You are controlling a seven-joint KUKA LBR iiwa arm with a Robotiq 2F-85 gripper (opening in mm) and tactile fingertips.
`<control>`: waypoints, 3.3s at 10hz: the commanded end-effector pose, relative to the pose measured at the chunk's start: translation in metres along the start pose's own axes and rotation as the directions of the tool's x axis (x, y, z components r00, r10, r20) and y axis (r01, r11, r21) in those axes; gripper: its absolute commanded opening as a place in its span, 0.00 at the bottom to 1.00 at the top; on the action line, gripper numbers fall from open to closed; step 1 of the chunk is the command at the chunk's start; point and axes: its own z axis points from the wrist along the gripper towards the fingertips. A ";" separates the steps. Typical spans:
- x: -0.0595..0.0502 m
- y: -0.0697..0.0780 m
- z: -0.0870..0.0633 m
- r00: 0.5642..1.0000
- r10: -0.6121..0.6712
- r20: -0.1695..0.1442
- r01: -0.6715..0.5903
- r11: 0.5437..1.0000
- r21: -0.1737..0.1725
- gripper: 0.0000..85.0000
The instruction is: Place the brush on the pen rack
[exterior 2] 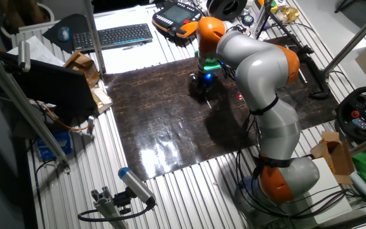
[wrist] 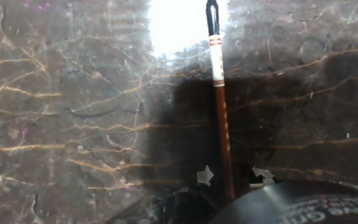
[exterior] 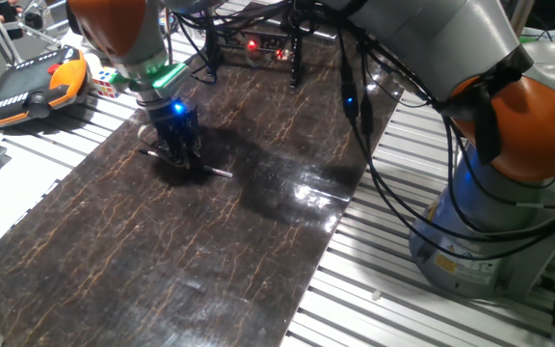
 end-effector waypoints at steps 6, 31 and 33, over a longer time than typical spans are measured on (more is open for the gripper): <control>0.000 0.001 0.005 1.000 -0.012 -0.002 0.012 1.000 -0.002 0.35; 0.031 -0.026 -0.102 0.869 0.427 0.250 -0.453 0.890 0.054 0.01; 0.027 -0.039 -0.114 0.859 0.453 0.239 -0.476 0.878 0.043 0.01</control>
